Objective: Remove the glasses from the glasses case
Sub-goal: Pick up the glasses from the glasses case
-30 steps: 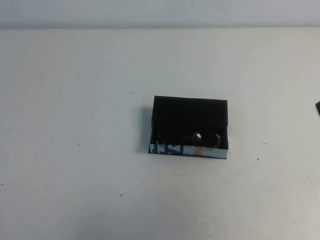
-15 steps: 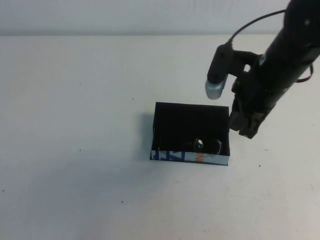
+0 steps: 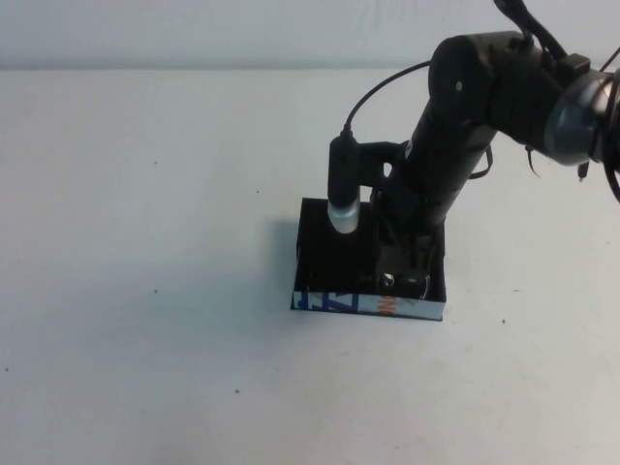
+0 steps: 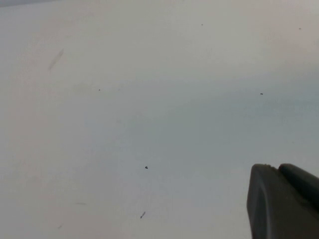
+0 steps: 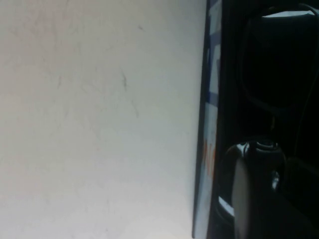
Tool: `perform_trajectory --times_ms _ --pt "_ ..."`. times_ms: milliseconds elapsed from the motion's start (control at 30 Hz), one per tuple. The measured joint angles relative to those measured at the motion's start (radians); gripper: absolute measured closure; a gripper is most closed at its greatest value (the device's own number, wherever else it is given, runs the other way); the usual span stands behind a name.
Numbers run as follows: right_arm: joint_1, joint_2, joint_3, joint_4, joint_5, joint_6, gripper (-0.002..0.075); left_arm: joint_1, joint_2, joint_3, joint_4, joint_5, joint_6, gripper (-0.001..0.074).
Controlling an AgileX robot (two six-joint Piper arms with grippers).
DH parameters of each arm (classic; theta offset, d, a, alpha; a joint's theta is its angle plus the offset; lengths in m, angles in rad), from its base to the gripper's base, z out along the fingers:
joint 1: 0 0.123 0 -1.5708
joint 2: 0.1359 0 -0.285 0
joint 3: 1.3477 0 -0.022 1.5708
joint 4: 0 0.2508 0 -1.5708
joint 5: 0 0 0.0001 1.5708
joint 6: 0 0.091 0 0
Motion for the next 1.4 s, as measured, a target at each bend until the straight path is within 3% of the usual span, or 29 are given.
perform_trajectory --times_ms 200,300,533,1000,1100,1267,1400 --pt "0.001 0.036 -0.002 0.006 -0.061 -0.004 0.0379 0.0 0.0 0.0 0.0 0.0 0.0 0.0739" --pt "0.001 0.052 -0.002 0.006 -0.074 -0.004 0.0354 0.0 0.0 0.0 0.0 0.0 0.0 0.0739" --pt "0.001 0.092 -0.002 0.022 -0.117 -0.004 0.0397 0.0 0.0 0.0 0.0 0.0 0.0 0.0739" --pt "-0.007 0.159 -0.008 0.069 -0.176 -0.004 0.0407 0.0 0.0 0.0 0.0 0.0 0.0 0.0739" --pt "-0.011 0.161 -0.008 0.071 -0.176 -0.004 0.0464 0.0 0.0 0.0 0.0 0.0 0.0 0.0739" --pt "-0.025 0.153 -0.019 0.089 -0.145 0.022 0.0666 0.0 0.0 0.0 0.0 0.0 0.0 0.0739" --pt "-0.041 0.128 -0.062 0.084 -0.092 0.142 0.0683 0.0 0.0 0.0 0.0 0.0 0.0 0.0739"
